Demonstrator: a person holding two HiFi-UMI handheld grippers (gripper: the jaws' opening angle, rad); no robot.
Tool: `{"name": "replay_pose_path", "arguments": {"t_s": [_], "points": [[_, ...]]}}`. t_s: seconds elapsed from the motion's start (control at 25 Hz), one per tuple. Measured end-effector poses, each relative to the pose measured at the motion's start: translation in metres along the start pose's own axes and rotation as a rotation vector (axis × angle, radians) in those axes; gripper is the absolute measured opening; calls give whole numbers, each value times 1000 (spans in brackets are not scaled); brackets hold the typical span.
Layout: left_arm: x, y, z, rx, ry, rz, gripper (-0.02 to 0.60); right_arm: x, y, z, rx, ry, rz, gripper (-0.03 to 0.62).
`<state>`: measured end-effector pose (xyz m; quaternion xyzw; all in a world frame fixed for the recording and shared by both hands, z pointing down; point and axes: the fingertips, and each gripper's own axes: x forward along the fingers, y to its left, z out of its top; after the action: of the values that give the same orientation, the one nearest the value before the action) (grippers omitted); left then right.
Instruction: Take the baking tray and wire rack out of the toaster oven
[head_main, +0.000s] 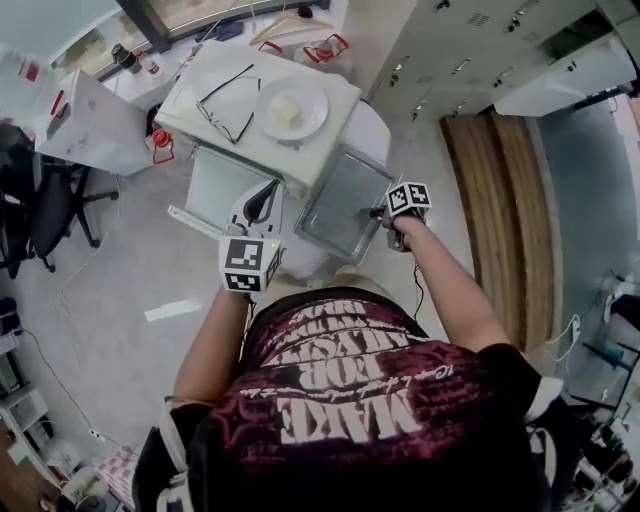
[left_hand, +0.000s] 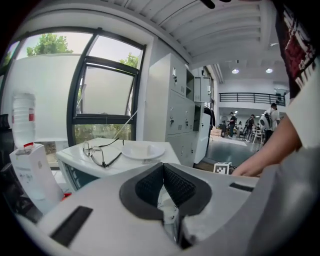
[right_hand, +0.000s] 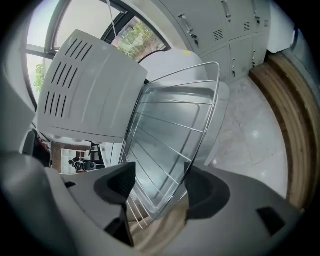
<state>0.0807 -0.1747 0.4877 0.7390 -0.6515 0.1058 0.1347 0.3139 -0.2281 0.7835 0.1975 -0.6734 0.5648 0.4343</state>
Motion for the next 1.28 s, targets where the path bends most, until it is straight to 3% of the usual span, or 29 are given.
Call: {"name": "replay_pose_path", "arguments": {"t_s": [0.28, 0.48, 0.56, 0.72, 0.76, 0.96, 1.28], "points": [[18, 26, 20, 17, -21, -168, 6, -12, -3, -9, 98, -82, -69, 376], [25, 23, 38, 86, -47, -304, 6, -40, 25, -17, 90, -259, -95, 366], [25, 19, 44, 98, -52, -354, 6, -61, 48, -14, 29, -395, -136, 295], [21, 12, 51, 75, -64, -423, 6, -113, 97, -12, -140, -694, -342, 35], [20, 11, 53, 81, -71, -427, 6, -123, 112, -13, -189, -746, -380, 5], [2, 0, 70, 131, -137, -404, 6, -168, 193, -24, -442, -917, -482, 3], [-62, -31, 110, 194, -249, -290, 6, -259, 282, -55, -663, -1184, -417, 2]]}}
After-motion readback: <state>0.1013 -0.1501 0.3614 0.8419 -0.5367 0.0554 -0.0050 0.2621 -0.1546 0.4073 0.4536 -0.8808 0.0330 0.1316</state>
